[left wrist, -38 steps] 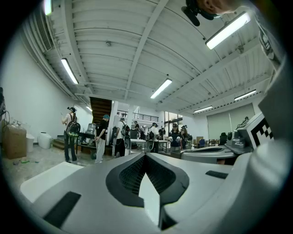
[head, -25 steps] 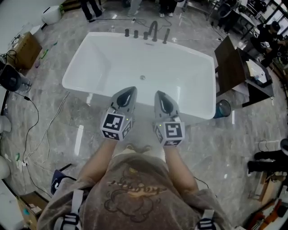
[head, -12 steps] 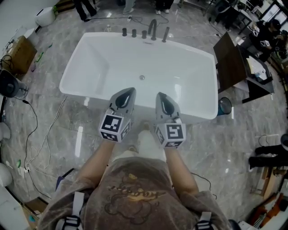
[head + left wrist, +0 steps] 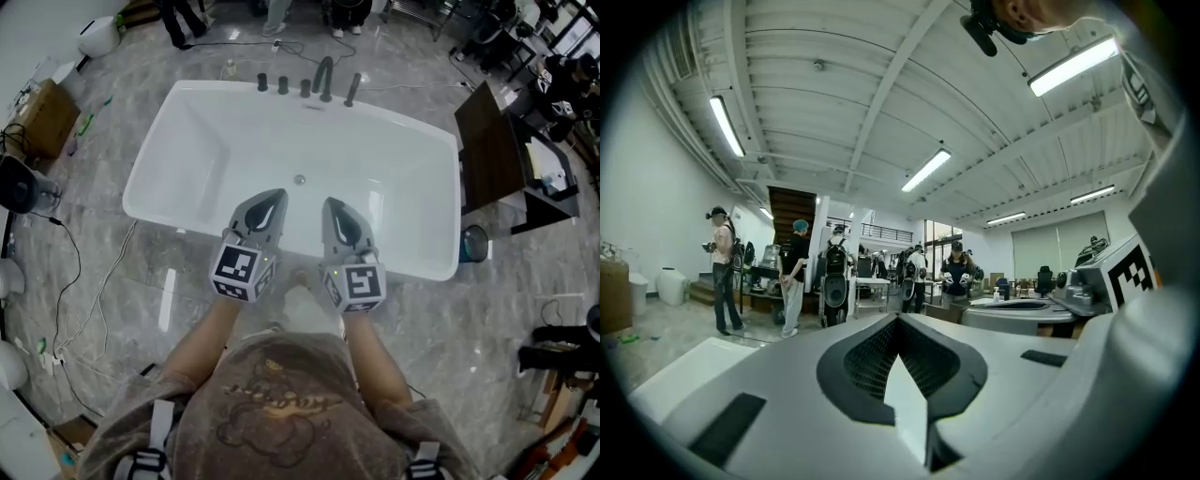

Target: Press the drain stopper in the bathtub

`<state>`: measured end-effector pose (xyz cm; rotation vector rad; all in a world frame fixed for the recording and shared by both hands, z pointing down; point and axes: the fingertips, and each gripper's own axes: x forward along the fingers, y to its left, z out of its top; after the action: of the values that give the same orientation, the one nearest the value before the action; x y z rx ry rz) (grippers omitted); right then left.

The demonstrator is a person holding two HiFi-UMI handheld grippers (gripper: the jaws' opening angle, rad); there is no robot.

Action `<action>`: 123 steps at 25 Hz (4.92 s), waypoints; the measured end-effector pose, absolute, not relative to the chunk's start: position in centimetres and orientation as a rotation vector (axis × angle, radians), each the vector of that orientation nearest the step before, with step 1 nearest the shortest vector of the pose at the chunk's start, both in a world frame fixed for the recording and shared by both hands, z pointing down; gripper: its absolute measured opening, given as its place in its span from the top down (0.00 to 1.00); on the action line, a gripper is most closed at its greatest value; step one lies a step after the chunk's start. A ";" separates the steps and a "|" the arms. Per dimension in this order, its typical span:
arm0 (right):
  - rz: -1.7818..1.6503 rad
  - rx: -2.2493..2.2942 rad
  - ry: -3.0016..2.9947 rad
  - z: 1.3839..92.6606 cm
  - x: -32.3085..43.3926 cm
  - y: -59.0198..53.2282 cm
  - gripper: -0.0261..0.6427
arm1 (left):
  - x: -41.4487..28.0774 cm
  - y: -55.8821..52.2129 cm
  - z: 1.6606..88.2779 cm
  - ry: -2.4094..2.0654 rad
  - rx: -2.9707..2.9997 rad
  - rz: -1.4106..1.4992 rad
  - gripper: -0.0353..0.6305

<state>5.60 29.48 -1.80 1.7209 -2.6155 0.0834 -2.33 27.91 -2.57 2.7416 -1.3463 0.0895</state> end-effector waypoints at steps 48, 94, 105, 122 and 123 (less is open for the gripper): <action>0.060 1.604 -2.674 9.9 3.4 -2.1 0.96 | -2.1 -3.1 8.6 -1.342 2.767 0.133 0.94; 0.222 1.589 -2.562 49.7 4.0 -12.7 0.96 | -0.6 -14.2 45.3 -1.280 2.776 0.146 0.94; 0.504 1.462 -2.317 62.7 4.1 -14.8 0.96 | -0.4 -13.6 48.1 -1.239 2.733 0.184 0.94; 0.918 1.269 -1.889 81.7 6.5 -12.4 0.96 | -0.1 -13.6 52.8 -1.230 2.674 0.205 0.94; 0.922 1.254 -1.878 82.2 6.5 -12.2 0.96 | -0.1 -13.5 53.0 -1.228 2.673 0.211 0.94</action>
<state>6.53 -12.18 82.23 1.2544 -1.8777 0.9219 -0.09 -13.53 53.04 2.6730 -1.2284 0.2107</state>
